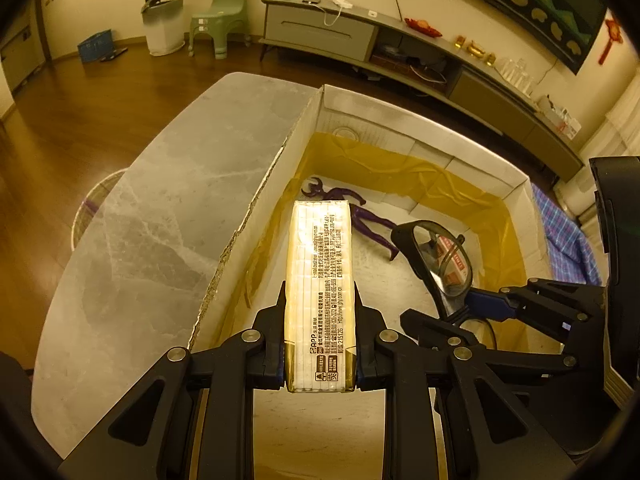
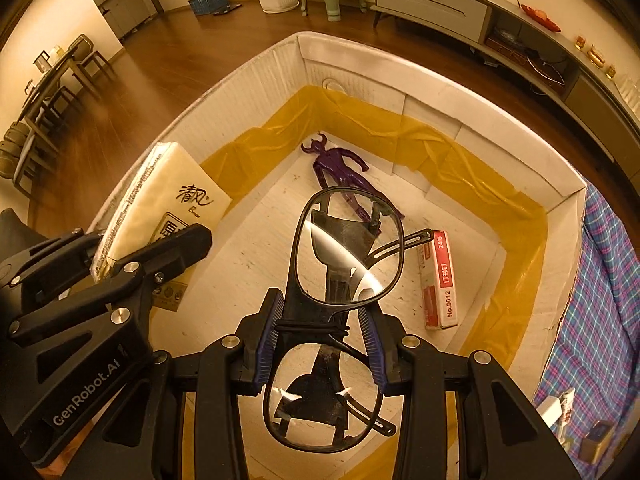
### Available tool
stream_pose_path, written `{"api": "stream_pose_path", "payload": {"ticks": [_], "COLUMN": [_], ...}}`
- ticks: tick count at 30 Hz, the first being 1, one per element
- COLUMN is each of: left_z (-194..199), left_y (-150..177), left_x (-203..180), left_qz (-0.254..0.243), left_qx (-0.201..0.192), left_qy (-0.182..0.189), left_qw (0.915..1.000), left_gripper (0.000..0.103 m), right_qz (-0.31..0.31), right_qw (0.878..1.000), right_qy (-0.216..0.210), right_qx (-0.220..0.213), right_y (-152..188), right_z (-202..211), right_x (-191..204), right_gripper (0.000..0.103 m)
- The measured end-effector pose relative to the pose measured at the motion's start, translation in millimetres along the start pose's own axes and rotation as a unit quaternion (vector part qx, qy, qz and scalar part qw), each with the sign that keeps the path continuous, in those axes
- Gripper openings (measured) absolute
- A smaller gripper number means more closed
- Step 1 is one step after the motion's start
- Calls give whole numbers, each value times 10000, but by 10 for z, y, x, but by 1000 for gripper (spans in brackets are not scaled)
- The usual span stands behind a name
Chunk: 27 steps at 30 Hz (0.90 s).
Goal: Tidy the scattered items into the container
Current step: 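Open both grippers to drop packet and glasses into the box, then lift away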
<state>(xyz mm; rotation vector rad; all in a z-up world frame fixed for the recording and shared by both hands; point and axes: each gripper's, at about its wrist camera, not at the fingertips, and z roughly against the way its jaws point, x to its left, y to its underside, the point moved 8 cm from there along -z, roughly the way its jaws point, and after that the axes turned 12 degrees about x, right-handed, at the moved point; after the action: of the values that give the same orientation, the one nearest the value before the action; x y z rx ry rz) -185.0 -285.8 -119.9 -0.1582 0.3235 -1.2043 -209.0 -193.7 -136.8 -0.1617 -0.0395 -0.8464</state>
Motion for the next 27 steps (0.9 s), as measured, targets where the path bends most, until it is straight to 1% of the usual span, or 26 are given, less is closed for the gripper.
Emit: {"api": "stream_pose_path", "payload": {"ticks": [4, 7, 12, 18, 23, 26, 27], "left_z": [-10, -7, 9, 35, 91, 152, 179], "left_y": [6, -8, -16, -25, -14, -23, -25], "left_x": [1, 10, 28, 3, 18, 97, 137], "left_qz": [-26, 26, 95, 98, 146, 211, 267], "left_qx": [14, 23, 39, 34, -17, -102, -131], "left_qy": [-37, 2, 106, 260, 288, 221, 261], "left_qw": [10000, 10000, 9999, 9996, 9995, 9995, 9992], "left_gripper": [25, 27, 39, 43, 44, 49, 50], "right_qz": [13, 23, -69, -162, -169, -154, -135], "right_qw": [10000, 9999, 10000, 9999, 9998, 9996, 9996], "right_qy": [52, 84, 27, -35, -38, -57, -46], "right_qx": [51, 57, 27, -11, -112, -215, -253], "right_y": [12, 5, -21, -5, -7, -12, -13], "right_z": [-20, -11, -9, 23, 112, 192, 222], "right_x": [-21, -29, -72, -146, -162, -163, -160], "right_gripper": [40, 41, 41, 42, 47, 49, 49]}}
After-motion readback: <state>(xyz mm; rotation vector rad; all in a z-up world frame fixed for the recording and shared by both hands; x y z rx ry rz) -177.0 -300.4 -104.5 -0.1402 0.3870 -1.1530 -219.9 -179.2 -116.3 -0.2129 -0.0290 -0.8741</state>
